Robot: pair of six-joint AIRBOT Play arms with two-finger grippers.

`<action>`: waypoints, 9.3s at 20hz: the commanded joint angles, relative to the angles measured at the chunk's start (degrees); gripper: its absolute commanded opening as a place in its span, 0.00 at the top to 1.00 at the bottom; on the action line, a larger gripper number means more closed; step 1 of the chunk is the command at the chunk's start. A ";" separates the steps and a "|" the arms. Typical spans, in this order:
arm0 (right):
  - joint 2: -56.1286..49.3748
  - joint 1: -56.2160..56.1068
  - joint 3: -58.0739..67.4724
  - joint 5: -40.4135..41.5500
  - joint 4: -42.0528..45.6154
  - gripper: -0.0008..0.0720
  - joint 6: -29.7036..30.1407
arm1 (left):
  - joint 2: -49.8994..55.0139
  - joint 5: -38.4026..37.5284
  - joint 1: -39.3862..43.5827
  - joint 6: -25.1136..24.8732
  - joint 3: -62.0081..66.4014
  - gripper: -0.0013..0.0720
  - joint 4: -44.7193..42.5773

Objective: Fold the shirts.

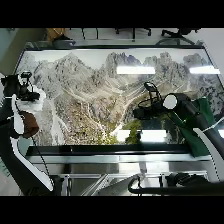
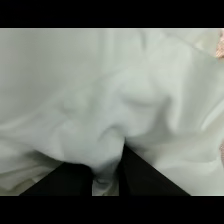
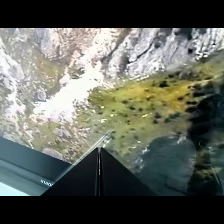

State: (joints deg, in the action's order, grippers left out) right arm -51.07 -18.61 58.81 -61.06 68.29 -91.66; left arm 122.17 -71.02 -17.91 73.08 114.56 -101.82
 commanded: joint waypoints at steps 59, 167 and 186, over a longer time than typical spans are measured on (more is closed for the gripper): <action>-29.79 10.67 22.25 -5.44 -44.02 0.97 40.30 | -34.40 0.07 18.64 -12.17 -47.39 0.96 79.34; -41.92 21.33 30.29 20.59 -32.96 0.97 46.69 | -1.11 20.28 17.53 -14.78 6.40 0.96 56.98; -20.92 39.23 15.39 -16.94 -21.77 0.49 37.92 | -41.03 -19.98 -6.47 6.49 -43.28 0.02 46.90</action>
State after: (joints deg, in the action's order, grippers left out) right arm -75.16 19.05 80.62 -74.85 45.71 -54.19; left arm 89.86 -87.77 -20.51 77.03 88.97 -51.11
